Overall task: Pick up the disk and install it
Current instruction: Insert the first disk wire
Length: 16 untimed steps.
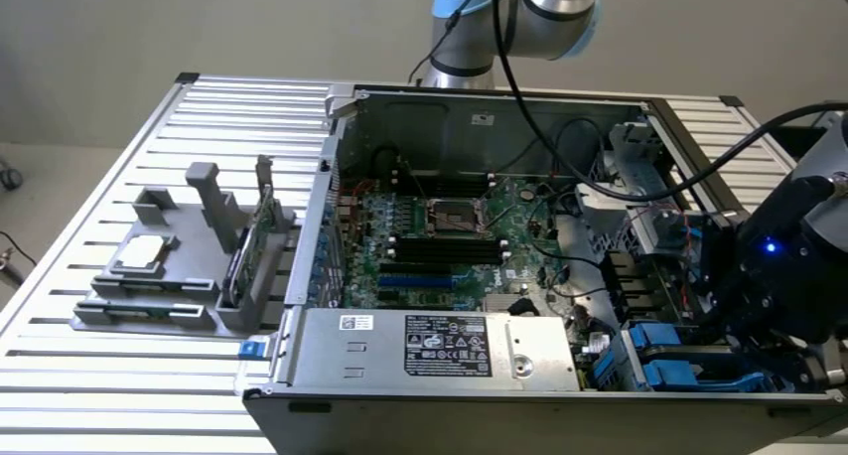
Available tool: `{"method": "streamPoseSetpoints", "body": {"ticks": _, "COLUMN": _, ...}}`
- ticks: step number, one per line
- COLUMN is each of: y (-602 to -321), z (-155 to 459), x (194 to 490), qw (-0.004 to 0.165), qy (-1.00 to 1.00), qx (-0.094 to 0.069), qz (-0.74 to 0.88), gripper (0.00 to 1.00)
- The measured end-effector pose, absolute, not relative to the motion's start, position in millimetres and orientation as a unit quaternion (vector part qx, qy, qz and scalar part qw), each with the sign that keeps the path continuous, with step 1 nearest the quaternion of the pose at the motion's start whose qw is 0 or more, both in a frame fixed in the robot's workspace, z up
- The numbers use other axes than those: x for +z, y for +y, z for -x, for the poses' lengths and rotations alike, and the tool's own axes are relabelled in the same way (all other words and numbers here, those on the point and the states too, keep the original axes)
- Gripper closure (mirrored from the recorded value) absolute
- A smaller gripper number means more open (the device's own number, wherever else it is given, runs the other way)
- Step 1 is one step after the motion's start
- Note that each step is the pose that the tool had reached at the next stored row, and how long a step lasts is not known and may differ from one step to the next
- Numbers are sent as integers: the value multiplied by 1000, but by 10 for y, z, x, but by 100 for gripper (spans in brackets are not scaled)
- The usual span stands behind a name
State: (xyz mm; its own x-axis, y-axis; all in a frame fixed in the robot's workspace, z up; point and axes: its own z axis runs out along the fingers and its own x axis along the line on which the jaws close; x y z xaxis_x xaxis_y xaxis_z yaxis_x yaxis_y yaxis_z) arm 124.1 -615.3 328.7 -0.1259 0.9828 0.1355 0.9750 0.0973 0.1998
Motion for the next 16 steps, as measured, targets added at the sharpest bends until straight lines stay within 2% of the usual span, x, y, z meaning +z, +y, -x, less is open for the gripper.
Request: {"method": "streamPoseSetpoints", "body": {"ticks": 16, "y": -6101, "z": -1233, "x": 3275, "qw": 23, "qy": 731, "qx": 117, "qz": -672, "gripper": 83}}
